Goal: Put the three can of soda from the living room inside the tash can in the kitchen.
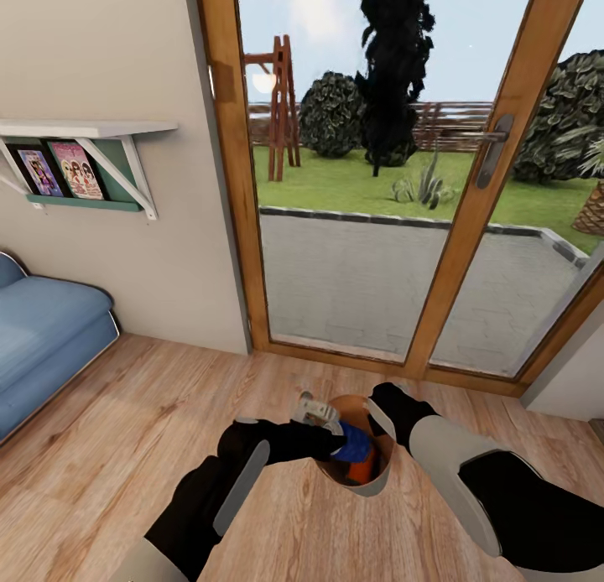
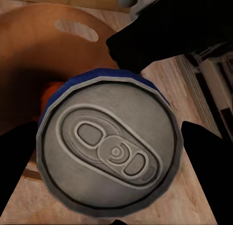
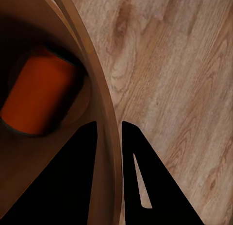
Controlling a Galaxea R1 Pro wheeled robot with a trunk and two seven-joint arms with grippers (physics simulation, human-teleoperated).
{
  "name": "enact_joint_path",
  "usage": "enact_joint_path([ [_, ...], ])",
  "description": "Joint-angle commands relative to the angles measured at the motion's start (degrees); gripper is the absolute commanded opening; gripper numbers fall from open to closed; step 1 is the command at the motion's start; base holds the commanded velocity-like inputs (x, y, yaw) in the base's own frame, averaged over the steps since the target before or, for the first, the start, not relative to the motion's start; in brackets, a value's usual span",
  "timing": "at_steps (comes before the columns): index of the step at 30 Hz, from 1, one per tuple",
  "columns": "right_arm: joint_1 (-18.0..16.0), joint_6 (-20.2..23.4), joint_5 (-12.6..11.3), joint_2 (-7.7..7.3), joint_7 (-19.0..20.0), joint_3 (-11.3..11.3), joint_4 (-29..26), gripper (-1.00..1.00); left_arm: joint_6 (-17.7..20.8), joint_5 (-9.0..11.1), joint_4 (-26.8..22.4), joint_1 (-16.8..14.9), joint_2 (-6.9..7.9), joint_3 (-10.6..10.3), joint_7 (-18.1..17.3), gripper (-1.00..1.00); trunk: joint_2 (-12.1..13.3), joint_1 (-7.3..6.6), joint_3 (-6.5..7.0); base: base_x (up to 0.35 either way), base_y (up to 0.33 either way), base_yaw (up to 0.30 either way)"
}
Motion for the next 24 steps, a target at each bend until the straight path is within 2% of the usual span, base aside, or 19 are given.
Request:
enact_joint_path([
  [1, -0.02, -0.04, -0.02, 0.01, 0.17, -0.06, -0.02, -1.00, -0.22, 0.27, 0.28, -0.01, -0.04, -0.01, 0.53, -1.00, 0.00, 0.00, 0.01, 0.000, 0.000, 0.000],
  [4, 0.01, -0.04, -0.05, 0.07, 0.18, -0.06, -0.03, -1.00, -1.29, 0.32, 1.29, -0.02, -0.34, -0.24, 2.23, -1.00, 0.00, 0.00, 0.01, 0.000, 0.000, 0.000],
  [13, -0.01, -0.04, -0.06, 0.54, 0.18, -0.05, -0.03, -1.00, -3.93, 0.27, 4.00, -0.09, -0.72, -0.75, 3.82, -1.00, 0.00, 0.00, 0.01, 0.000, 0.000, 0.000],
  [17, -0.01, -0.04, -0.05, 1.02, 0.20, -0.05, -0.03, -1.00, -5.43, 0.32, 4.70, -0.11, -0.77, -0.80, 5.64, -1.00, 0.00, 0.00, 0.01, 0.000, 0.000, 0.000],
  [24, 0.01, -0.04, -0.06, 1.70, 0.26, -0.05, 0.04, -1.00, -7.17, 0.41, 7.07, -0.15, -1.04, -0.81, 6.33, -1.00, 0.00, 0.00, 0.01, 0.000, 0.000, 0.000],
])
